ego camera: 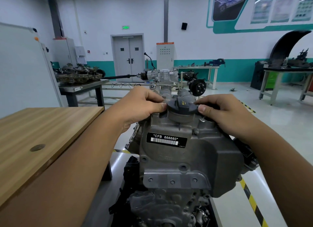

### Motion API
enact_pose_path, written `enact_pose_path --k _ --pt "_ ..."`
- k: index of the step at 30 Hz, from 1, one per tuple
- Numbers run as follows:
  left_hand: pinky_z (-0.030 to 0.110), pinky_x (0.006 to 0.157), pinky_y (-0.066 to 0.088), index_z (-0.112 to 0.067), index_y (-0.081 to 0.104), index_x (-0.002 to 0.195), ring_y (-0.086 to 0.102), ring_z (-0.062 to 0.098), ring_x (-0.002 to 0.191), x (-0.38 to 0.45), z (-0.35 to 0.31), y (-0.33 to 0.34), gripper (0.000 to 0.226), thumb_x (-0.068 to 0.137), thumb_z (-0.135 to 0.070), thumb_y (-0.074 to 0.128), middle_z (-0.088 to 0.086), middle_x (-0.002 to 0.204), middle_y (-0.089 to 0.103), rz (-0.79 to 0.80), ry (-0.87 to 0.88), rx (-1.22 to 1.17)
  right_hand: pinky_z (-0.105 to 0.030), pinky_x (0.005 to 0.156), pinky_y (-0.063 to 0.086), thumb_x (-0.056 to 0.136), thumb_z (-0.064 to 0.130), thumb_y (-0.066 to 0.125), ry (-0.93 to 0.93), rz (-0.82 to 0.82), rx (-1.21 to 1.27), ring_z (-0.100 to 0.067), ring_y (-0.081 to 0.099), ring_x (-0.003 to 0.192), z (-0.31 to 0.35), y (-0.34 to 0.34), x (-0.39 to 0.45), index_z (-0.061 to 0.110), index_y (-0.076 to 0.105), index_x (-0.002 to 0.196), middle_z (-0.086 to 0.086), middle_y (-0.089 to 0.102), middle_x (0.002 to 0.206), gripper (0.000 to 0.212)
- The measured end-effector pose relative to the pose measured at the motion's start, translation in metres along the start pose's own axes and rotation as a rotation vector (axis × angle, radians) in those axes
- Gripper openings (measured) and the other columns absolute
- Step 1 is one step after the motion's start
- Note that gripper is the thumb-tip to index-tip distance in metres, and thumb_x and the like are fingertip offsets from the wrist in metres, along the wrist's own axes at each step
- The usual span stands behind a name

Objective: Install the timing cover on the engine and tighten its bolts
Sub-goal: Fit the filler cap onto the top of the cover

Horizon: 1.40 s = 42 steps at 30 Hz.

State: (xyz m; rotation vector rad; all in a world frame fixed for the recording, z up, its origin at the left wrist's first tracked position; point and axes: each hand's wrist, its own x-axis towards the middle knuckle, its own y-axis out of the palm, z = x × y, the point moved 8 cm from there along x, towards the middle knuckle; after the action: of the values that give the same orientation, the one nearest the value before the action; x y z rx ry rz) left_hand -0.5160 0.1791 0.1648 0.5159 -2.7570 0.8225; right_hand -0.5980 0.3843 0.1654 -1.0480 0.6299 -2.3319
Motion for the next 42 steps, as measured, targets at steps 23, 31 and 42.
enact_pose_path --k 23,31,42 --pt "0.051 0.114 0.040 -0.016 0.030 0.156 0.038 0.020 0.147 -0.110 0.045 0.048 0.095 0.083 -0.067 0.061 0.006 0.159 0.041 -0.677 0.285 0.261 -0.037 0.092 0.056 0.093 0.011 0.073 0.087 -0.180 0.023 -0.016 0.072 0.091 -0.001 -0.002 -0.006 0.025 0.078 0.101 0.002 0.077 0.091 0.017" --pt "0.014 0.112 0.026 -0.033 0.032 0.157 0.026 -0.008 0.146 -0.099 0.055 0.048 0.096 0.076 -0.066 0.070 -0.017 0.164 0.029 -0.605 0.268 0.114 -0.033 0.088 0.057 0.091 0.018 0.076 0.149 -0.137 -0.031 -0.011 0.072 0.087 -0.003 -0.004 0.000 0.029 0.079 0.100 0.008 0.078 0.090 0.014" --pt "0.049 0.118 0.038 -0.039 0.026 0.157 0.037 0.008 0.146 -0.089 0.077 0.052 0.115 0.060 -0.066 0.079 -0.014 0.156 0.041 -0.515 0.127 -0.158 -0.024 0.066 0.060 0.093 0.023 0.072 0.358 -0.078 0.377 -0.011 0.074 0.071 -0.021 0.006 -0.001 0.024 0.082 0.090 -0.004 0.080 0.088 0.010"
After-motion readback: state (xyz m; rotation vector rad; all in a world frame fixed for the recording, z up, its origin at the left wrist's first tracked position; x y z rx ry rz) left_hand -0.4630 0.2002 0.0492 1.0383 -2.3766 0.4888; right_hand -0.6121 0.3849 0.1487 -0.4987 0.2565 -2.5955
